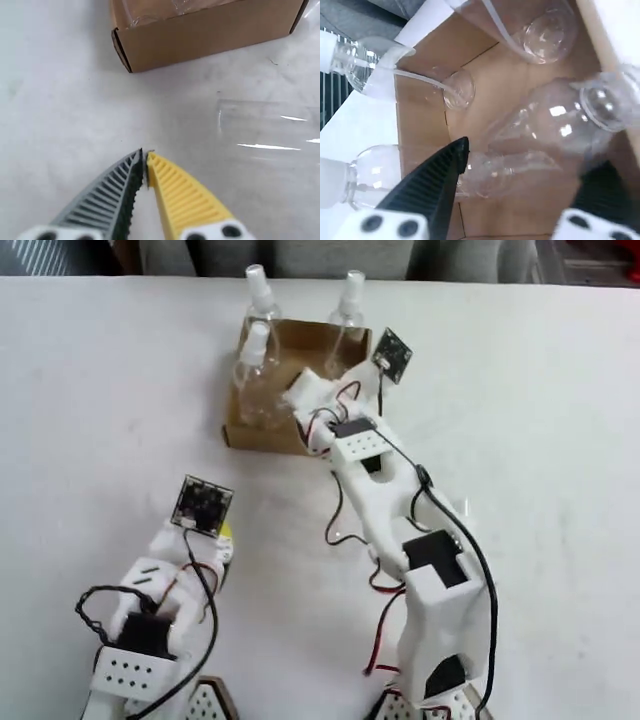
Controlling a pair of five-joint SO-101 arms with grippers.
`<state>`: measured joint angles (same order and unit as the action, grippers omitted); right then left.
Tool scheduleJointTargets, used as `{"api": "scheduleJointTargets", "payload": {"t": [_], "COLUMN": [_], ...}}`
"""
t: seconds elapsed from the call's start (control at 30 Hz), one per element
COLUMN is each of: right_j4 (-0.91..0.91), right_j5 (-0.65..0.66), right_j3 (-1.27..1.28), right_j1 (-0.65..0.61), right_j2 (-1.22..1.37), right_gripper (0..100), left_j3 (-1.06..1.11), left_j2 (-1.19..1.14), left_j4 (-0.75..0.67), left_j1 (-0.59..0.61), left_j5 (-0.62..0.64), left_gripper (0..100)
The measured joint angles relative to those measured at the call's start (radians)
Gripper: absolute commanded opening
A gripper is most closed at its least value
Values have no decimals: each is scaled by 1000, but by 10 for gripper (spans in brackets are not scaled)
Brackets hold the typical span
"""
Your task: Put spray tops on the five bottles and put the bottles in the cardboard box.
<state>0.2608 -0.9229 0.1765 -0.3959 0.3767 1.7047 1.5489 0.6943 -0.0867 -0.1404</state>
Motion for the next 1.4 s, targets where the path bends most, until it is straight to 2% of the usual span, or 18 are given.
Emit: {"api": "scheduleJointTargets", "payload": {"t": [0.07, 0.2, 0.73, 0.8, 1.07, 1.27, 1.4], "right_j4": [0, 0, 0, 0, 0, 0, -83], "right_j5": [0, -2, -2, -2, -2, 0, -2], "right_j3": [0, 0, 0, 0, 0, 0, 0], "right_j1": [2, 31, 48, 46, 41, 6, 9], "right_j2": [0, 0, 0, 0, 0, 0, 28], "right_gripper": [13, 41, 39, 81, 354, 384, 383], "left_j3": [0, 0, 0, 0, 0, 0, 0], "left_j2": [0, 0, 0, 0, 0, 0, 0], "left_j4": [0, 0, 0, 0, 0, 0, 0], "left_j1": [0, 0, 0, 0, 0, 0, 0], "left_j5": [0, 0, 0, 0, 0, 0, 0], "left_gripper": [24, 24, 24, 24, 24, 24, 24]}}
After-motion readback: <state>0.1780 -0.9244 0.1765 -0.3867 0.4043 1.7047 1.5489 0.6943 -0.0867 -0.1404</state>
